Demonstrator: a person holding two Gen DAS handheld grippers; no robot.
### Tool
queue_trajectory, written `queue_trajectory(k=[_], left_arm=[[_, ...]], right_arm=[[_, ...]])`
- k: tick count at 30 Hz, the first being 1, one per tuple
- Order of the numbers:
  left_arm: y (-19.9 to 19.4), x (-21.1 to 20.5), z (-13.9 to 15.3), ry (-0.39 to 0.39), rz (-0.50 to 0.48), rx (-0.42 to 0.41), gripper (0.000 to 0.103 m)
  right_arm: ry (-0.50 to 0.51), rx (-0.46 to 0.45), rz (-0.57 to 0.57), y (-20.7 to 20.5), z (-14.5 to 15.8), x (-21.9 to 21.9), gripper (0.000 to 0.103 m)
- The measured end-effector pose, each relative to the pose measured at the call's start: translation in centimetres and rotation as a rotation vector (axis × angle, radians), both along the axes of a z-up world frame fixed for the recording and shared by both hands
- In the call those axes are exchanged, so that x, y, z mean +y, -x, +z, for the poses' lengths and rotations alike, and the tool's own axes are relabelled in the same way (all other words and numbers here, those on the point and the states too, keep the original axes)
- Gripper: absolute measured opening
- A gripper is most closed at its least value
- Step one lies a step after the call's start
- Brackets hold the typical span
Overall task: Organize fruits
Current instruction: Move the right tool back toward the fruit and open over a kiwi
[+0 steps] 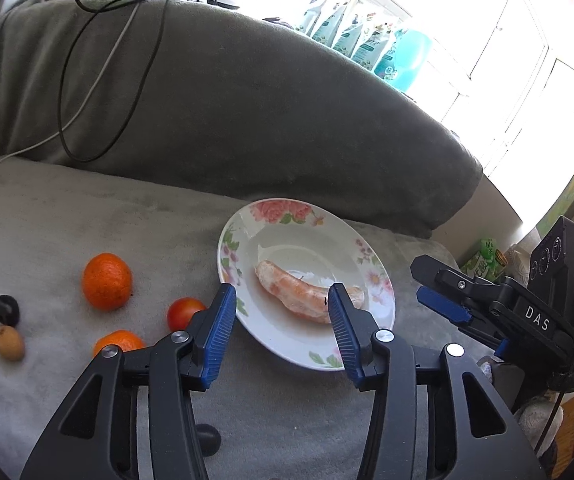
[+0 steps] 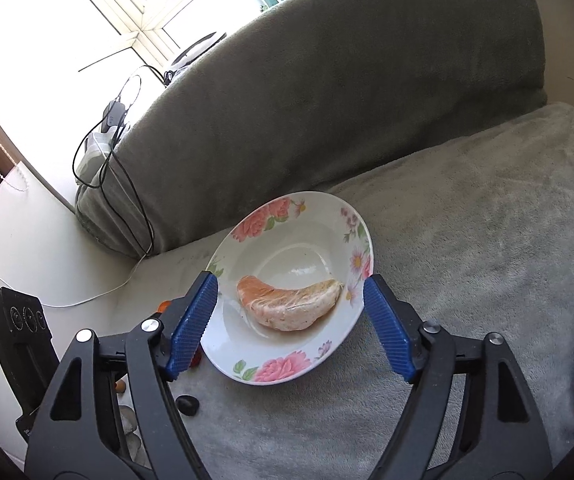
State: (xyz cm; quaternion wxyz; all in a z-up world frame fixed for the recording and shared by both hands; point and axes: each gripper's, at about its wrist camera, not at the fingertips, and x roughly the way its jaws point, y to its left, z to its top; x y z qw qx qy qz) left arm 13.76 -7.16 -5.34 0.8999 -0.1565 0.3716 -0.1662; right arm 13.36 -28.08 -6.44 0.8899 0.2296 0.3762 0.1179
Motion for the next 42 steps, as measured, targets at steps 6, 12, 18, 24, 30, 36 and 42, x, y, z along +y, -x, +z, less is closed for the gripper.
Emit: queue_trajectory(k=[6,12,18,24,30,36,42], left_arm=[[0.6,0.2,0.3,-0.004,-0.001,-0.005,0.063],[1.6,0.8,0.7,0.001,0.021,-0.021,0.072],[2.9,1.5,1.4,-0.011,0.035,-0.045,0.072],[4.6,2.8,1.8,-0.047,0.059,-0.074,0.072],[6.9,4.6,1.9,-0.108,0.094,-0.097,0.072],[8.9,7.0,1.7,-0.130,0.148,-0.102,0.072],[10.7,9.5,1.4,-0.159,0.206,-0.100,0.072]], right_arm=[[0.017,-0.013,0.006,0.7,0.6,0.5,0.079],[0.039,-0.031,0.010,1.6,1.1,1.3,0.087],[0.078,-0.054,0.033,2.6,1.8,2.4,0.096],[0.109,-0.077,0.072,3.6,2.3,3.8,0.096],[0.148,-0.101,0.128,4.2,2.7,5.7,0.096],[0.182,-0.118,0.193,4.7,2.9,7.9,0.096],[0.200,-0.126,0.262,4.8,2.9,10.3,0.096]])
